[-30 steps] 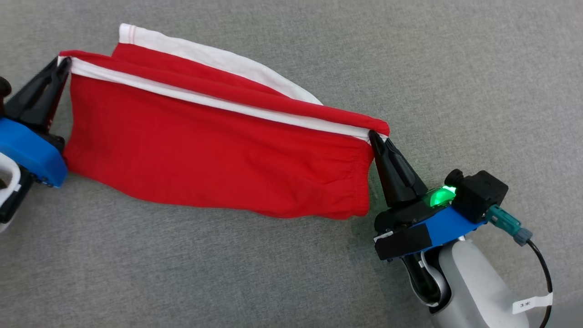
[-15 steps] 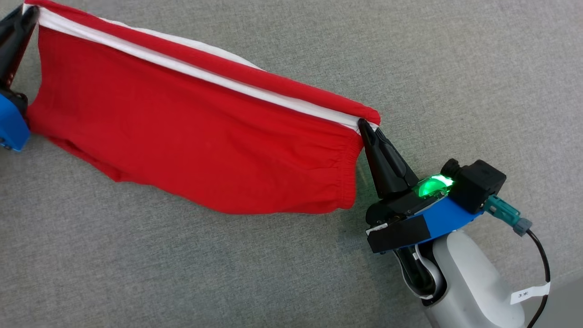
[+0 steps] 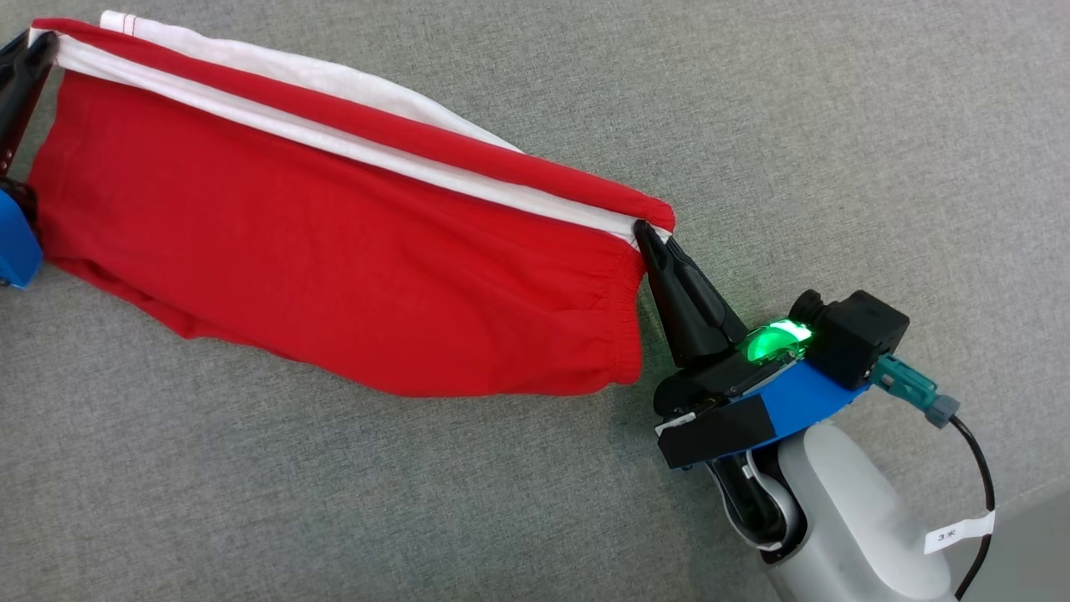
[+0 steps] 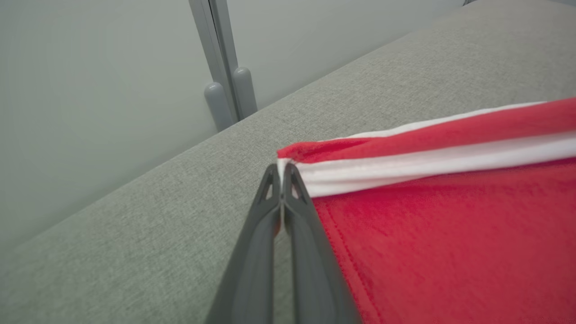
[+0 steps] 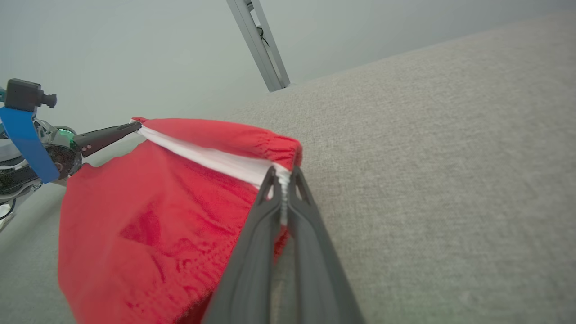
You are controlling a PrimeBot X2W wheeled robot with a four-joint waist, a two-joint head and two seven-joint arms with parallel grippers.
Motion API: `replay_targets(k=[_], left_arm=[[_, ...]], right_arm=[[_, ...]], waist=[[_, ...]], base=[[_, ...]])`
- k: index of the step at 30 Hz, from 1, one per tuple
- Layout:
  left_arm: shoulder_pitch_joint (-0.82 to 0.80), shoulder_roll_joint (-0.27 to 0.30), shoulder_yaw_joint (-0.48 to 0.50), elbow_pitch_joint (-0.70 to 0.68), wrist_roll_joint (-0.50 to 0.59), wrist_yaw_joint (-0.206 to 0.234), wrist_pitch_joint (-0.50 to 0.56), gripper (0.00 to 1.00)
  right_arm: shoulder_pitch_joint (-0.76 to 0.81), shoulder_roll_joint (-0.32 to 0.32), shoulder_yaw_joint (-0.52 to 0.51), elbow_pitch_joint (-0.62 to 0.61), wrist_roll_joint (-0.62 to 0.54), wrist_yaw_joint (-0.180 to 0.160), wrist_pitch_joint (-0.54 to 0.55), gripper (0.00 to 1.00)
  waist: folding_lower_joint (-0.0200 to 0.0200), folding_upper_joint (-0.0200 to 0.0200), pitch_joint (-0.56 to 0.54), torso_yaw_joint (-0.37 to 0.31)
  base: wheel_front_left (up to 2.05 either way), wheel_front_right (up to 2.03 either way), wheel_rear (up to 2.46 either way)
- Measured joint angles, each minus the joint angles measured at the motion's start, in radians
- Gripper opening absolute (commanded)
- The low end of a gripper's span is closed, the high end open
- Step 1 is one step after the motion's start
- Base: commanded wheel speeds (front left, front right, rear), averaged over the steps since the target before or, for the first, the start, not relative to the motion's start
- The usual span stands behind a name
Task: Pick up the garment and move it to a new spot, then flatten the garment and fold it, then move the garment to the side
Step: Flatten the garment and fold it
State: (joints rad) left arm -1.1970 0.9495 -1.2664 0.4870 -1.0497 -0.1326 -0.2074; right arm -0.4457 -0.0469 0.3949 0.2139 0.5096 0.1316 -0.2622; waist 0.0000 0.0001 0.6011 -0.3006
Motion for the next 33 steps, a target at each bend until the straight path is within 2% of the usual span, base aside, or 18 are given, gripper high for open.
replay_targets(k=[1, 6, 13, 20, 24, 33], left_arm=[[0.000, -0.004, -0.001, 0.004, -0.001, 0.000, -0.008, 0.99], [0.009, -0.031, -0.005, 0.053, -0.025, 0.000, -0.041, 1.00], [0.121, -0.096, 0.019, 0.102, -0.090, 0.001, -0.053, 1.00], [0.240, -0.199, 0.085, 0.209, -0.116, 0.001, -0.059, 1.00], [0.262, -0.239, 0.076, 0.260, -0.139, 0.001, -0.057, 1.00], [0.300, -0.310, 0.033, 0.282, -0.156, 0.004, 0.006, 1.00]], right_arm=[[-0.001, 0.000, -0.002, 0.000, 0.003, 0.000, 0.000, 1.00], [-0.001, -0.002, -0.043, 0.003, -0.031, -0.001, 0.000, 1.00], [0.050, -0.002, -0.120, -0.002, -0.083, -0.001, 0.000, 1.00], [0.117, -0.002, -0.220, -0.005, -0.108, -0.001, 0.000, 1.00], [0.143, -0.002, -0.251, -0.003, -0.125, -0.001, 0.000, 1.00], [0.181, -0.002, -0.288, 0.019, -0.151, -0.001, 0.000, 1.00]], waist=[[0.0000, 0.0000, 0.001, 0.001], [0.0001, 0.0000, -0.016, 0.015], [-0.0002, -0.0001, -0.067, 0.045], [-0.0002, -0.0002, -0.110, 0.068], [-0.0003, -0.0003, -0.127, 0.068], [-0.0002, -0.0003, -0.184, 0.079]], base=[[0.00, 0.00, 0.00], [0.00, 0.00, 0.00], [0.00, 0.00, 0.00], [0.00, 0.00, 0.00], [0.00, 0.00, 0.00], [0.00, 0.00, 0.00]])
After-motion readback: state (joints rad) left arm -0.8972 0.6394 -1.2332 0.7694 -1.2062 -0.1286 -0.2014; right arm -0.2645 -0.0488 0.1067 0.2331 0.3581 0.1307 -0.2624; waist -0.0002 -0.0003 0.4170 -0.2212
